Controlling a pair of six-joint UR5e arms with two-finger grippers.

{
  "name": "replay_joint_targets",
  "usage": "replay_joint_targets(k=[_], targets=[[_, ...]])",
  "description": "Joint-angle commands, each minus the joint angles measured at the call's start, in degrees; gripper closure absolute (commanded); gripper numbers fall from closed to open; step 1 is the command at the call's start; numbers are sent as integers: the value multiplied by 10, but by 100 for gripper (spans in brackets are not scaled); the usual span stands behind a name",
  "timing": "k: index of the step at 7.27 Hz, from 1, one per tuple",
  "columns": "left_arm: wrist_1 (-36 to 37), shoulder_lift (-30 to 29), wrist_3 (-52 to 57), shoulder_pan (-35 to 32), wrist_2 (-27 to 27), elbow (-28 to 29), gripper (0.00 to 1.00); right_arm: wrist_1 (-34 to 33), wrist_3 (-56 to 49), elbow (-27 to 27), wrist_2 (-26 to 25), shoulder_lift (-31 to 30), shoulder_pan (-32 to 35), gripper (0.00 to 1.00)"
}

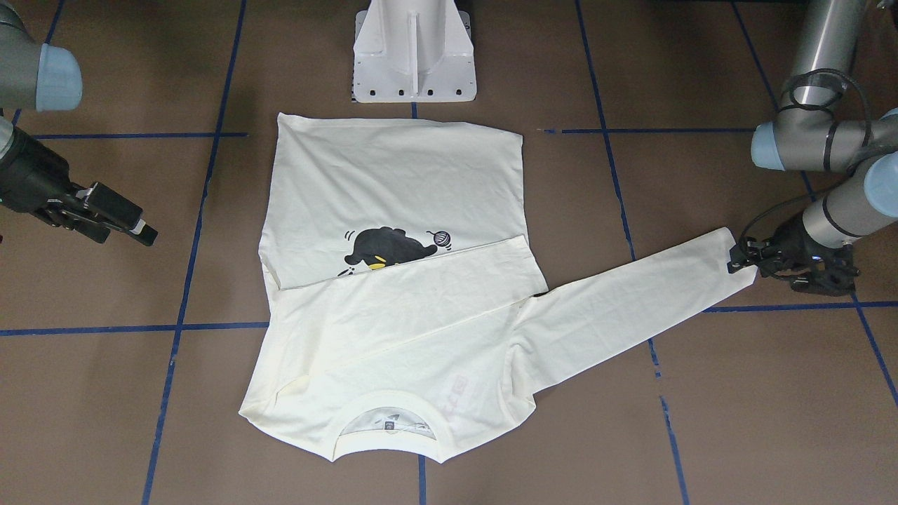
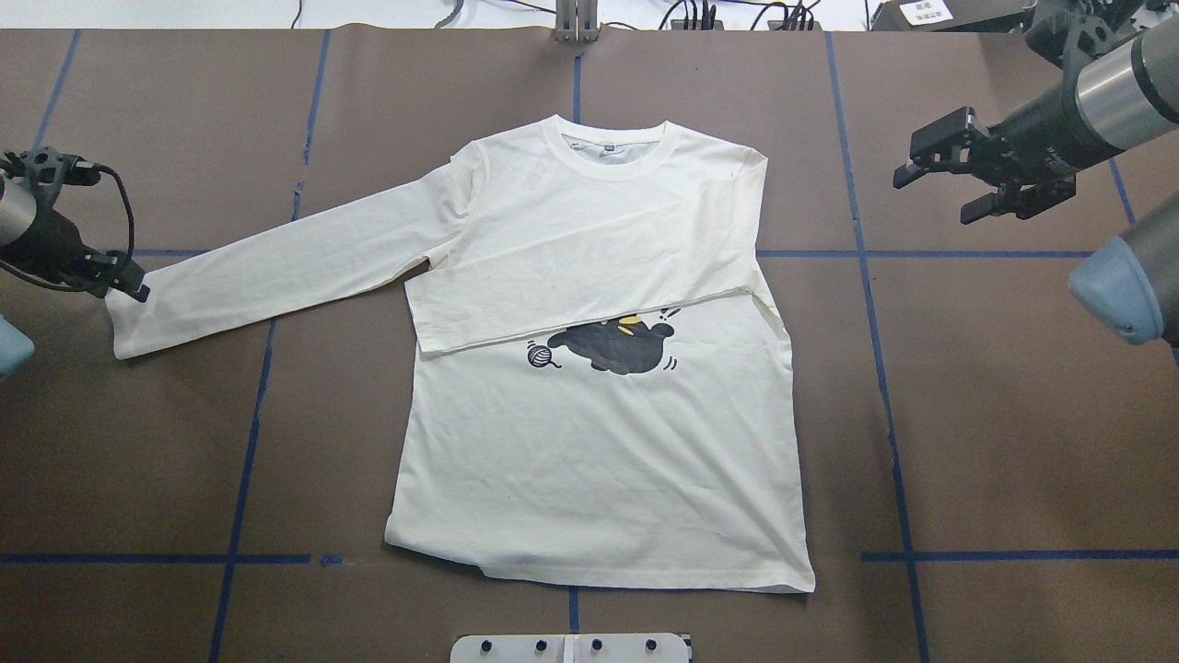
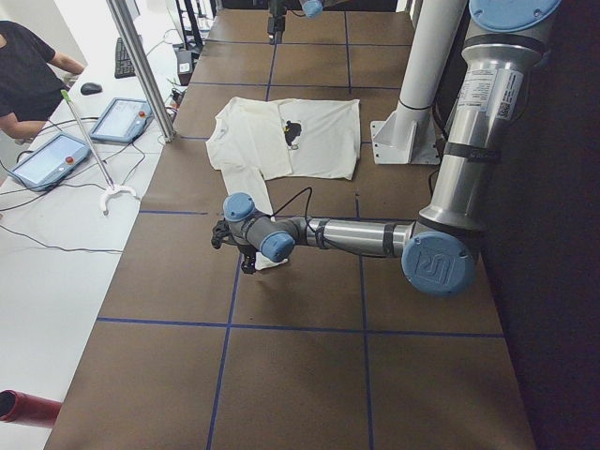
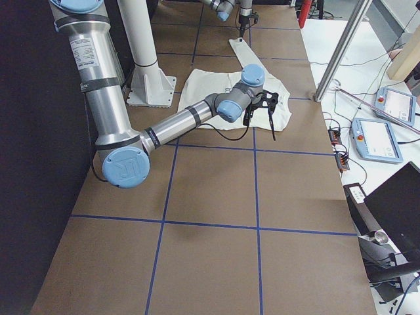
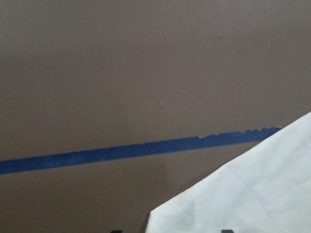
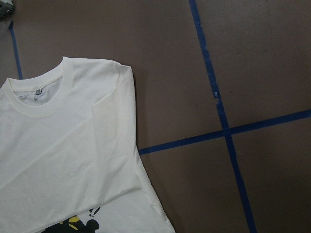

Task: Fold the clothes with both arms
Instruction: 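Release the sleeve and withdraw the right gripper while the left gripper approaches the other cuff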

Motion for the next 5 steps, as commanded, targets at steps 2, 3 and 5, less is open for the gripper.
replay_joint_targets(k=[2,3,5], targets=[[5,2,1,1,-4,-14,100,0,0,1,0,-1,0,0],[11,8,-1,-3,-7,-55,100,0,0,2,0,-2,0,0],[116,-2,-56,-1,-30,-224,100,1,-2,6,4,-6,4,0]])
